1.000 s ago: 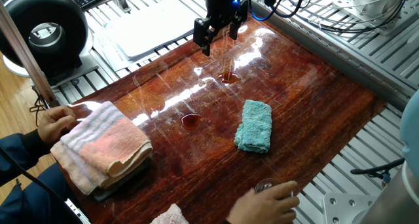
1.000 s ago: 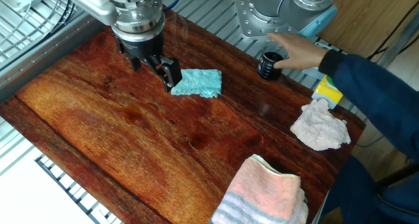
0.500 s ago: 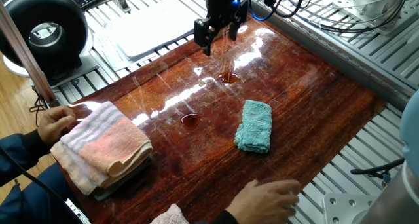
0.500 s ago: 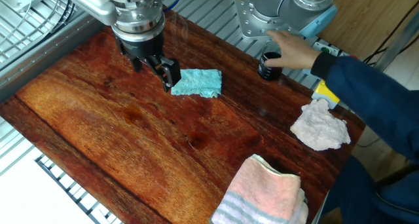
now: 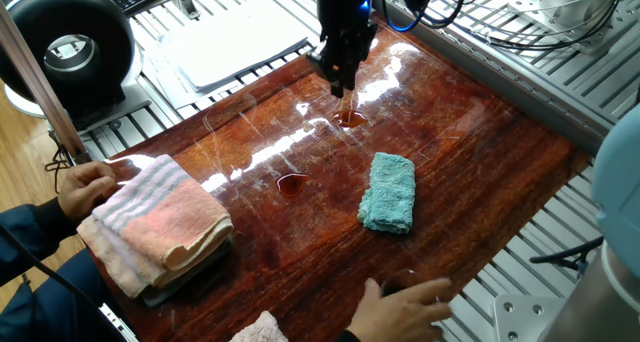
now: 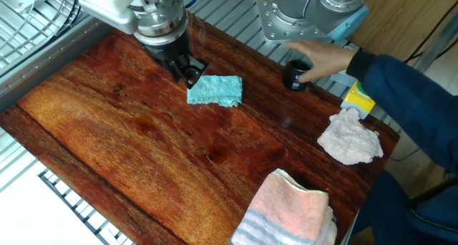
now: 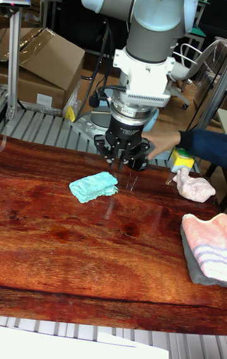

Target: Clean the table with a cloth

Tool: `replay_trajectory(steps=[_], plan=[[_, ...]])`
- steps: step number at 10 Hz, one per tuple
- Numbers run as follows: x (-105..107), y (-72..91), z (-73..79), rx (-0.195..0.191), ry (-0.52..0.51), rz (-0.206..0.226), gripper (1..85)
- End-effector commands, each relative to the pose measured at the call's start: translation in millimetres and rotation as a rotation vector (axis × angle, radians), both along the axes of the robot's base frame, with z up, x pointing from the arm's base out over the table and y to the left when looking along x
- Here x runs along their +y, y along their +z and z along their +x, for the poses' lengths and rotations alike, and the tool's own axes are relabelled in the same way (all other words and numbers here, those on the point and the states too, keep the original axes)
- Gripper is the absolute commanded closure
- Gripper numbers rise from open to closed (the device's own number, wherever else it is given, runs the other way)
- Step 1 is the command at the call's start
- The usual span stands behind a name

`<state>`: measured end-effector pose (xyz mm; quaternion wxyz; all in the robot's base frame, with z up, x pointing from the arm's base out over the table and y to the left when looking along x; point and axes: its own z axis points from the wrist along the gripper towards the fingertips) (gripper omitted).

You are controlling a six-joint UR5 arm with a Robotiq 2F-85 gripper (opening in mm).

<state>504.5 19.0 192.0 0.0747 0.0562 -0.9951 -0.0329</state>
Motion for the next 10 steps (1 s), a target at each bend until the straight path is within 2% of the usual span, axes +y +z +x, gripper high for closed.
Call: replay_trajectory(steps=[1, 3, 4, 7, 8, 9, 10], plan=[[6, 2.5, -5.8, 0.021, 0.012, 0.023, 84.7], [-1, 3.1, -5.9, 0.019, 0.033, -0.001, 84.7], [-3, -1.0, -7.8, 0.007, 0.049, 0.005, 84.7], [-2, -18.6, -42.6, -0.019, 0.087, 0.100, 84.7], [-6, -27.5, -45.2, -0.050, 0.096, 0.091, 84.7], [-14, -37.3, -42.7, -0.084, 0.112, 0.053, 84.7], [-15, -43.0, -42.1, -0.099, 0.121, 0.036, 84.7]])
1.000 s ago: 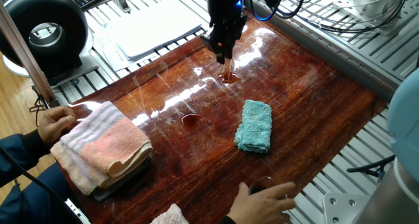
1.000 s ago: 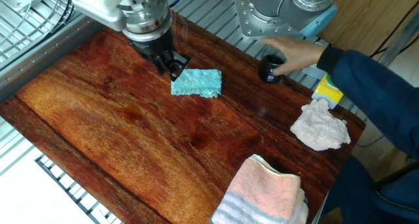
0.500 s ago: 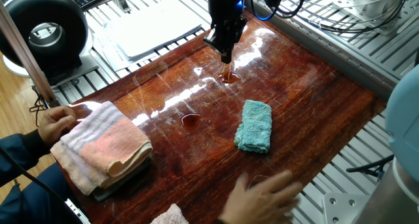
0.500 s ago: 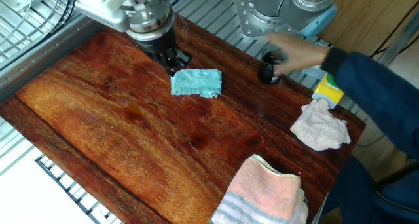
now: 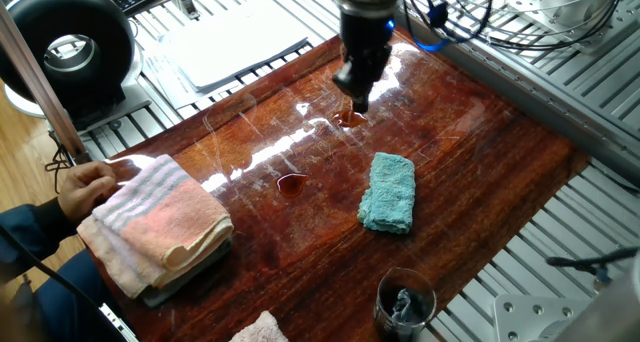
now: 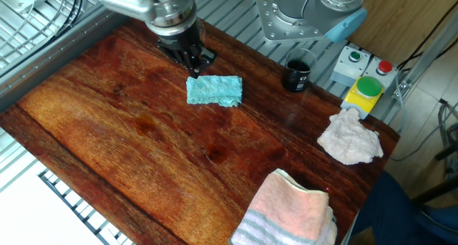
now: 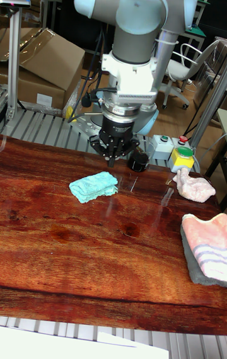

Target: Clean the table with a cloth

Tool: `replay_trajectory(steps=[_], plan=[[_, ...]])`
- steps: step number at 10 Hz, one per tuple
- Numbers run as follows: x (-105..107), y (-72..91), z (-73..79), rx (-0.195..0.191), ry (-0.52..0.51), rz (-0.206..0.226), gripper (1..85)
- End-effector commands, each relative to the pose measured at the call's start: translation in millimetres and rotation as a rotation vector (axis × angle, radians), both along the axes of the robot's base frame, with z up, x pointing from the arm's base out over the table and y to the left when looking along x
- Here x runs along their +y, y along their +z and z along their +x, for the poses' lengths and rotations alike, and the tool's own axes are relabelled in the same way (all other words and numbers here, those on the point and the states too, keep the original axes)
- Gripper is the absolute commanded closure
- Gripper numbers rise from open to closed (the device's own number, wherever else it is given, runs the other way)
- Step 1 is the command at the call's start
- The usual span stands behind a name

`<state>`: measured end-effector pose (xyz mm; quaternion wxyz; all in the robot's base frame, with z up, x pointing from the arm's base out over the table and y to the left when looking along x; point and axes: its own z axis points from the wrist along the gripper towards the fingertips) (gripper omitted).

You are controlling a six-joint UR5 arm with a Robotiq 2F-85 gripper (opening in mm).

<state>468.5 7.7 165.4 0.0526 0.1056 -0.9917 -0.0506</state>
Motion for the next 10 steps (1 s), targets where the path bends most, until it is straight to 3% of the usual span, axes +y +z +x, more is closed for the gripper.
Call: replay_trajectory(steps=[1, 3, 4, 5, 7, 10], plan=[[-7, -15.8, -10.4, -0.038, 0.039, -0.018, 84.7], [-22, -14.3, -28.3, 0.033, 0.038, -0.075, 84.7], [-28, -13.5, -33.0, 0.052, 0.038, -0.098, 84.7], [-34, -13.7, -31.3, 0.046, 0.004, -0.126, 84.7], [-30, -13.7, -32.1, 0.050, -0.023, -0.116, 84.7], [-17, -17.0, -23.8, 0.016, -0.037, -0.060, 84.7]])
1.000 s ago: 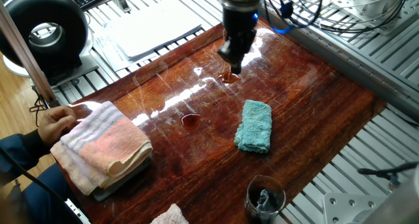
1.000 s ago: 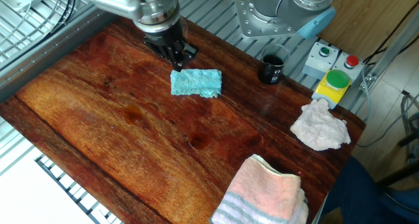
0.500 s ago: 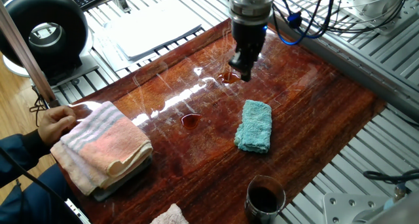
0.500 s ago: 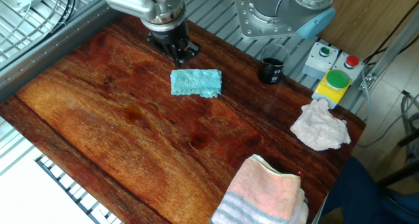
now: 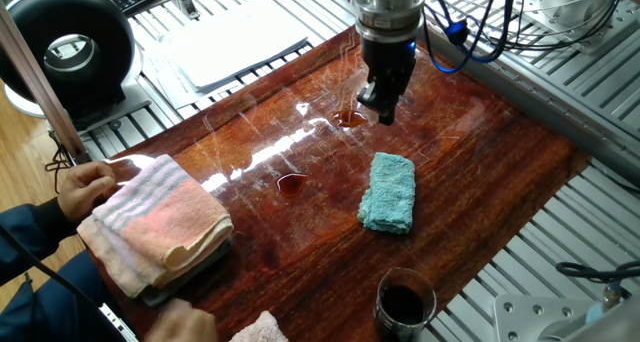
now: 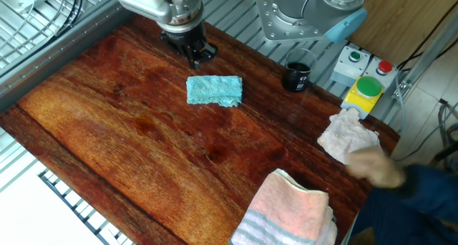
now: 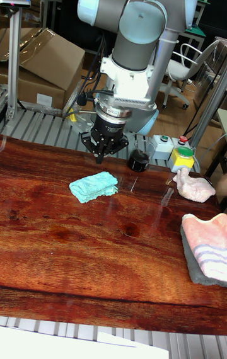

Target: Clean the table with a cloth

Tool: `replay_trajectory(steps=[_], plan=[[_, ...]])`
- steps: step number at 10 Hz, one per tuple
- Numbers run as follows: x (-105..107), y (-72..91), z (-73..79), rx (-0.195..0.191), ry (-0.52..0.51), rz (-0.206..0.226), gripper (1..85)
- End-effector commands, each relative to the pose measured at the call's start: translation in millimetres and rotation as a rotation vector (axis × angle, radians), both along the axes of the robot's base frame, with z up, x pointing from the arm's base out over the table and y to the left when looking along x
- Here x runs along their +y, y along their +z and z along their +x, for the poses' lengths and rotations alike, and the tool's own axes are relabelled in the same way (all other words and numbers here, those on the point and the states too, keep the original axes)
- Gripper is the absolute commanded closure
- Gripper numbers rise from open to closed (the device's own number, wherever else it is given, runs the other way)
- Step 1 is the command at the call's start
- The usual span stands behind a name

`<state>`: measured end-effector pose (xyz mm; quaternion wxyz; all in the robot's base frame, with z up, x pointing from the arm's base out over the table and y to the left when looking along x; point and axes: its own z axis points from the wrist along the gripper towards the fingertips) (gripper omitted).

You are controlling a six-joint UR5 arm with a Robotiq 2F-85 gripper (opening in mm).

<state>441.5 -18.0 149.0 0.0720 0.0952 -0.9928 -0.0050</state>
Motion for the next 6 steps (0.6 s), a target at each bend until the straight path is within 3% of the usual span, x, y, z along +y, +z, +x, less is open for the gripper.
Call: replay_trajectory(steps=[1, 2, 3, 4, 5, 6], plan=[[13, -16.3, -2.8, -0.018, -0.022, 0.077, 84.7], [7, -38.4, -6.1, -0.040, -0.005, 0.086, 84.7], [13, -54.1, -17.5, -0.028, 0.017, 0.127, 84.3], [7, -68.0, -22.1, -0.049, 0.083, 0.118, 64.7], [-14, -77.6, -29.3, -0.053, 0.213, 0.059, 35.7], [-21, -87.5, -38.4, -0.042, 0.277, 0.046, 28.7]])
